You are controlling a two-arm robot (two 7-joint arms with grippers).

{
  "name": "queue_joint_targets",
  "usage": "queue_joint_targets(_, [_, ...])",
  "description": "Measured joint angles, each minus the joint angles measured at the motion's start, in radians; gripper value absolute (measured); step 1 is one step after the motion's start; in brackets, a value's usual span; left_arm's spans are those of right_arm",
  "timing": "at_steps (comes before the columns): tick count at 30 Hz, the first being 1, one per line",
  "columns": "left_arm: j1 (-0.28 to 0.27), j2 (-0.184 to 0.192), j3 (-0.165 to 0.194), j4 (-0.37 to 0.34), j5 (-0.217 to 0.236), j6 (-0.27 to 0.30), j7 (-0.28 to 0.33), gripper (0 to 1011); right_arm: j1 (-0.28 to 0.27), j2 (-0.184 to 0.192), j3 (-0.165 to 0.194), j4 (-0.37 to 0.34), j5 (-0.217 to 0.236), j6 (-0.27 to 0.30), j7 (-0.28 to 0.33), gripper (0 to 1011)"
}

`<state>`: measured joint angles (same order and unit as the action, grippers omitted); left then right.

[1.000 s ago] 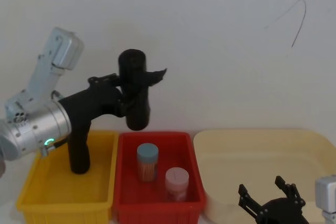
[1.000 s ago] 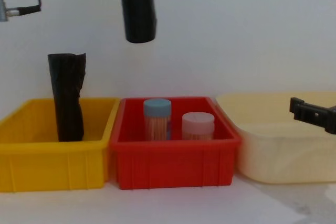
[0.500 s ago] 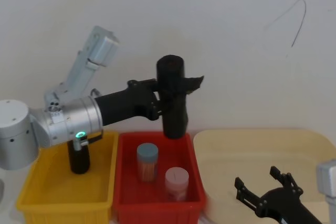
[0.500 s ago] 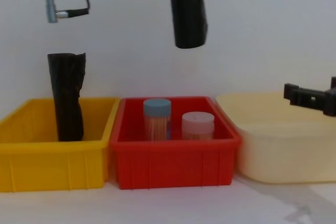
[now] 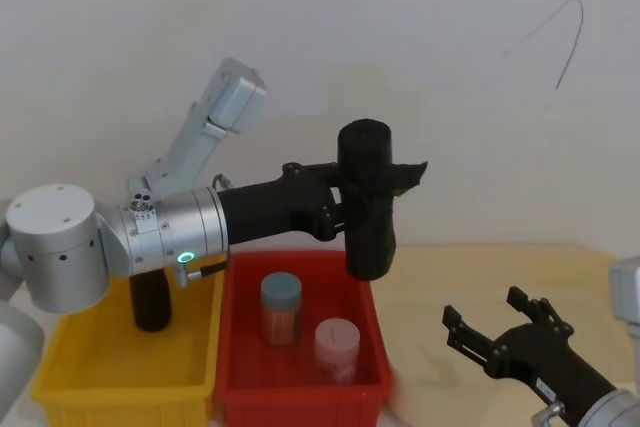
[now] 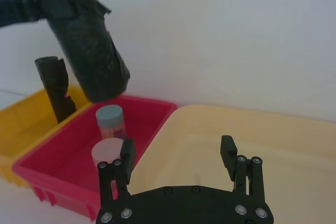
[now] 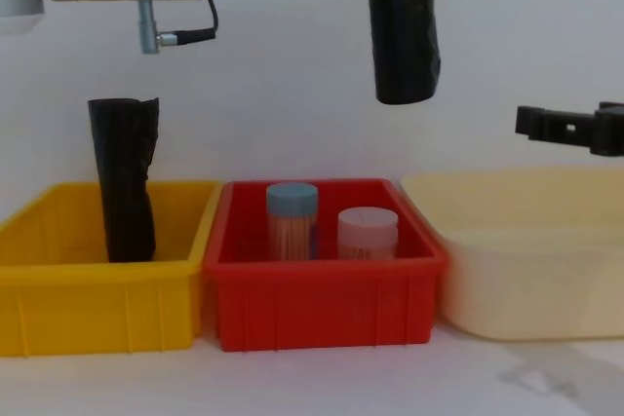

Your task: Pick up the garbage bag with the one hand and transfer it to the other hand.

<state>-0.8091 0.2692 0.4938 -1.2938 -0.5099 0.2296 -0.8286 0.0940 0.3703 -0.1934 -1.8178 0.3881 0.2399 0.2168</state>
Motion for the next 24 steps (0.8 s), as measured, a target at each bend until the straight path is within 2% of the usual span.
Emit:
queue_joint_targets(10, [-0.026,0.002,0.043,0.029,-0.024,-0.016,-0.022,435,0.035,-0.01,-0.003,0.004,0.025,0.029,0.011,1004])
queue_joint_targets(24, [-0.061,-0.002,0.099,0.078,-0.05,-0.043,-0.039,435,0.059,-0.016,-0.041,0.01,0.037,0.04,0.03,1004])
